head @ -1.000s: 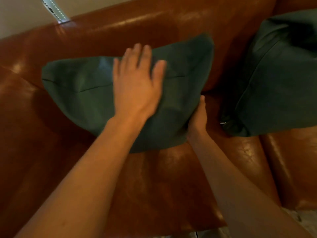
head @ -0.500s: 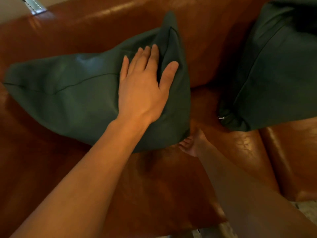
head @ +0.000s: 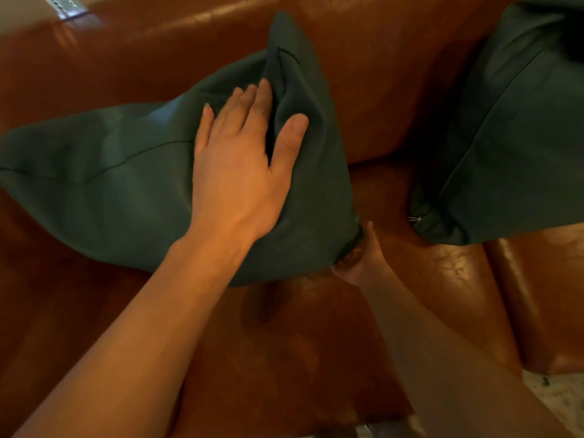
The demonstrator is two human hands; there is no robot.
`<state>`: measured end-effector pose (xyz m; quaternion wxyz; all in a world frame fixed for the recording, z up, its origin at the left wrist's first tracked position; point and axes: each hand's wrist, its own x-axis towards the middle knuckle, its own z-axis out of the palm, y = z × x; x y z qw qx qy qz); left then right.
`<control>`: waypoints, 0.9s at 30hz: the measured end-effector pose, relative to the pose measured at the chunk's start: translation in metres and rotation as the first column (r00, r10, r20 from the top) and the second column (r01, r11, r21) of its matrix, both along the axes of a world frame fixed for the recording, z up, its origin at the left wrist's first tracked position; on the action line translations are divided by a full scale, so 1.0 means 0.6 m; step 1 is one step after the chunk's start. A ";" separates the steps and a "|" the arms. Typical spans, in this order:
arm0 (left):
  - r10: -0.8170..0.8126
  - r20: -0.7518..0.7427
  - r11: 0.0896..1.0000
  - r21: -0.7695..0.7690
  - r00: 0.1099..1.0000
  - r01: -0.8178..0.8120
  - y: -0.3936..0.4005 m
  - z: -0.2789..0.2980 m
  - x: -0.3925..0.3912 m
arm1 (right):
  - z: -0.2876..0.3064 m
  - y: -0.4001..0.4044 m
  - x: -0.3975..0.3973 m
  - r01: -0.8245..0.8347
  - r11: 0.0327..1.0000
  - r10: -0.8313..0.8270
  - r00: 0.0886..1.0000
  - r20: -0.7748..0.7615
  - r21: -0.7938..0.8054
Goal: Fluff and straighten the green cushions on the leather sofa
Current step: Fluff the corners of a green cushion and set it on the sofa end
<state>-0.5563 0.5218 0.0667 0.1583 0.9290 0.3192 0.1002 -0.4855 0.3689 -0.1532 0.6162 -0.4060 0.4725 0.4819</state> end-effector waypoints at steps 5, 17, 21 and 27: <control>0.012 0.014 1.000 -0.005 1.000 -0.012 0.002 0.003 0.001 | -0.014 0.017 0.042 -0.111 0.931 0.232 0.914 0.331 -0.348; 0.015 0.018 1.000 -0.002 1.000 -0.015 -0.018 0.000 0.001 | -0.045 0.006 0.026 -0.274 0.883 0.411 0.844 0.345 -0.382; -0.016 -0.008 1.000 0.007 1.000 0.016 -0.035 -0.007 0.016 | -0.053 0.020 0.037 -0.363 0.693 0.697 0.558 0.450 -0.623; -0.013 -0.011 1.000 0.020 1.000 0.013 -0.039 -0.012 0.022 | -0.066 -0.008 0.069 -0.428 0.627 0.760 0.520 0.390 -0.651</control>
